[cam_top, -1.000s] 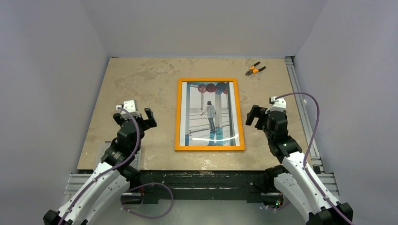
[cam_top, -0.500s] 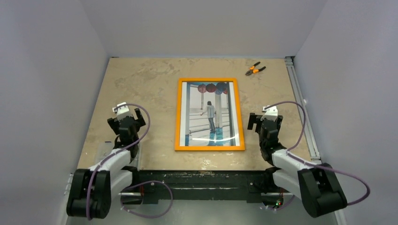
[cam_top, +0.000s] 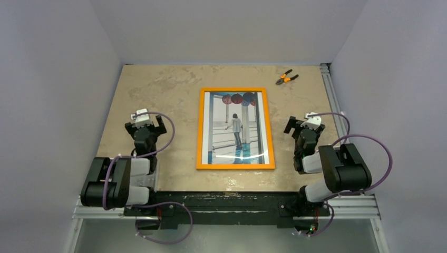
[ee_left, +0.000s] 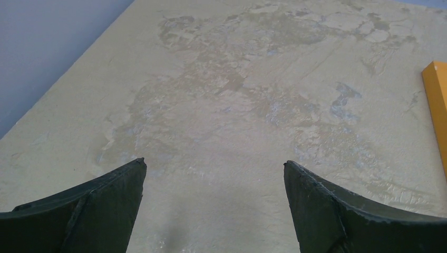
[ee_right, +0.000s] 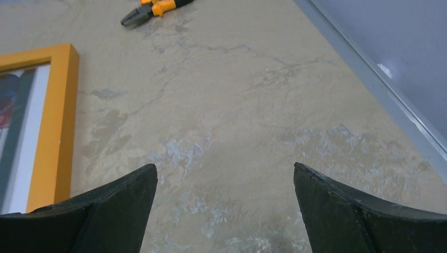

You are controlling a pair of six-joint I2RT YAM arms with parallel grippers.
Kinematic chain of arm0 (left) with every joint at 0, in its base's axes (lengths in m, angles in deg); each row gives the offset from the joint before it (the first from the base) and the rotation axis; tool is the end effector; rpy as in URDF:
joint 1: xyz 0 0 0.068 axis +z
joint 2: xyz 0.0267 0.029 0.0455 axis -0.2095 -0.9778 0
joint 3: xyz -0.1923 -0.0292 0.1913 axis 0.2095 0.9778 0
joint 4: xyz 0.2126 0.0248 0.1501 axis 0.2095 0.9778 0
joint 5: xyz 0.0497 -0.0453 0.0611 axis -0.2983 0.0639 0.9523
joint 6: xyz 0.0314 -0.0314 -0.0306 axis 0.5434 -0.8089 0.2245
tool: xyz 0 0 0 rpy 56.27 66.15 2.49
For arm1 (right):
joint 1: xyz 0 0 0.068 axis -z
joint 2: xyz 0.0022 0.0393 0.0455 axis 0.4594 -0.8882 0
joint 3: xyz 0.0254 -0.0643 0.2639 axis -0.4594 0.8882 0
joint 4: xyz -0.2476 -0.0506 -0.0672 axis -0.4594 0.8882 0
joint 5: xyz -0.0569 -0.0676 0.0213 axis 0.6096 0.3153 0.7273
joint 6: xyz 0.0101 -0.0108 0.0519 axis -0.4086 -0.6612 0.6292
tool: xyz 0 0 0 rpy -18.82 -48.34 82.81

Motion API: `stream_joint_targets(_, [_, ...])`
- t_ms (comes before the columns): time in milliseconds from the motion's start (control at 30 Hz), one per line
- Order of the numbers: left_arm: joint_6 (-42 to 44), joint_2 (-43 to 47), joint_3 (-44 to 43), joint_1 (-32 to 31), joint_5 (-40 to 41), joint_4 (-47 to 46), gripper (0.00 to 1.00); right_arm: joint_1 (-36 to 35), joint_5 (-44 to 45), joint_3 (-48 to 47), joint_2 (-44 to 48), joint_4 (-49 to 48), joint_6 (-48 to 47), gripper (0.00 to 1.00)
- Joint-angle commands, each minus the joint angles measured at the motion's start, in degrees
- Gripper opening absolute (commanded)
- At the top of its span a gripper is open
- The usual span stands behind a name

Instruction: Put the photo into the frame

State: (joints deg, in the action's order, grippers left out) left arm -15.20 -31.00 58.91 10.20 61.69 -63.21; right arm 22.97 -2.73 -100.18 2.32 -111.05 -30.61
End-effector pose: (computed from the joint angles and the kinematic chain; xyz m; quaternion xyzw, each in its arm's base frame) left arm 0.2196 0.0044 0.1520 -0.1426 0.7437 0.0745 0.6489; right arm 0.2266 0.0047 0.1358 0.1275 0.7505 -0.0800 0.6435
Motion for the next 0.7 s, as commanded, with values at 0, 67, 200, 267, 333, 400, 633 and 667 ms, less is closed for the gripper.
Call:
stream_joint_targets(0, [2.5,0.0,-5.3,0.3,-4.7,1.1,1.00,0.2,1.3,-4.0,1.8,0.6,2.2,0.99])
stream_joint_targets(67, [3.4,0.6,-7.6,-0.2,-5.8,6.9,1.00,-0.4,1.8,-5.5,-0.6,-2.0,-1.0,0.99])
stream_joint_targets(200, [3.7,0.2,-7.6,-0.4,-6.1,6.0,1.00,-0.6,1.6,-5.7,-0.3,-0.9,-0.9,0.99])
stream_joint_targets(267, [4.0,-0.3,-7.4,-0.4,-6.1,4.9,1.00,-0.5,1.7,-5.9,0.1,0.5,-0.7,0.99])
stream_joint_targets(333, [4.0,-0.1,-7.6,-0.5,-6.4,5.6,1.00,-0.6,1.8,-6.0,0.2,0.8,-0.3,0.99])
stream_joint_targets(400, [4.8,-0.3,-7.6,-0.6,-7.6,5.2,1.00,-0.6,1.7,-5.8,-0.2,-0.6,-1.0,0.99])
stream_joint_targets(633, [5.9,-0.2,-8.2,-0.6,-11.3,6.3,1.00,-0.6,1.7,-5.8,-0.2,-0.3,-1.0,0.99])
stream_joint_targets(667, [6.0,-0.1,-8.0,-0.6,-11.3,6.1,1.00,-0.6,1.7,-5.8,-0.2,-0.3,-1.0,0.99])
